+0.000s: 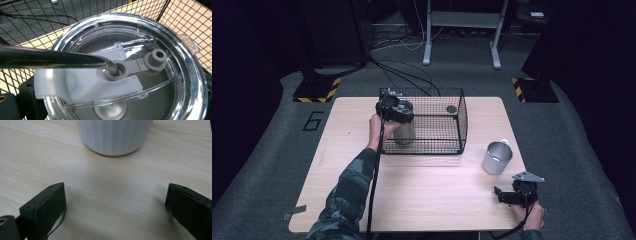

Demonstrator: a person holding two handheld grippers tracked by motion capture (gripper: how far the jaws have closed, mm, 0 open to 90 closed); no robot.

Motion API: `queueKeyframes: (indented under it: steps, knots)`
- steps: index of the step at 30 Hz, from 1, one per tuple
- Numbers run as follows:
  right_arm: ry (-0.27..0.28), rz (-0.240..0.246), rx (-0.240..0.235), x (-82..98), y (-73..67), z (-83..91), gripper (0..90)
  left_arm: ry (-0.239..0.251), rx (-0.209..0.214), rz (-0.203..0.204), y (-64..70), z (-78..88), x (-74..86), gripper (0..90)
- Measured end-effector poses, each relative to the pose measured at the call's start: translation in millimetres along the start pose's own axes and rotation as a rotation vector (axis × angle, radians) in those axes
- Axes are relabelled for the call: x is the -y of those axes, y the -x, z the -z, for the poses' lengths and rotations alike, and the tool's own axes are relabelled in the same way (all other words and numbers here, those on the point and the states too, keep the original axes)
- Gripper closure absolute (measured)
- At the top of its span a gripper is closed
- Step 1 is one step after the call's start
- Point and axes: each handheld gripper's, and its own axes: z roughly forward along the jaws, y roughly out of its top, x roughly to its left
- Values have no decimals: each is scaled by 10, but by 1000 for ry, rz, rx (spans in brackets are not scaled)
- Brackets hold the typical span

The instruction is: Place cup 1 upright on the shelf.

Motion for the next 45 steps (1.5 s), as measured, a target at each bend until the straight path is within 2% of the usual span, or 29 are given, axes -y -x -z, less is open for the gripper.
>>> queueKeyframes:
  steps: [7, 13, 18, 21, 26, 27, 36, 41, 45]
  knots:
    - [1, 2, 0, 0, 1, -1, 27, 0, 5, -1, -7, 12, 7, 26]
    - [-1, -1, 0, 0, -1, 0, 27, 28, 9, -26, 39, 70, -23, 1]
    - [1, 2, 0, 0, 1, -1, 27, 48, -2, -19, 38, 120, -32, 1]
    - [1, 1, 0, 0, 1, -1, 27, 74, -7, -18, 32, 193, -46, 2]
    - [1, 2, 0, 0, 2, -1, 27, 85, -4, -28, 39, 262, -56, 1]
    - [0, 2, -1, 0, 2, -1, 27, 101, -7, -15, 50, 280, -57, 1]
    - [-1, -1, -1, 0, 0, 0, 27, 126, 7, -26, 58, 490, -56, 1]
    - [0, 1, -1, 0, 2, -1, 27, 141, 20, -42, 83, 655, -18, 1]
    - [-1, -2, -1, 0, -1, 0, 27, 149, 25, -50, 111, 718, 31, 1]
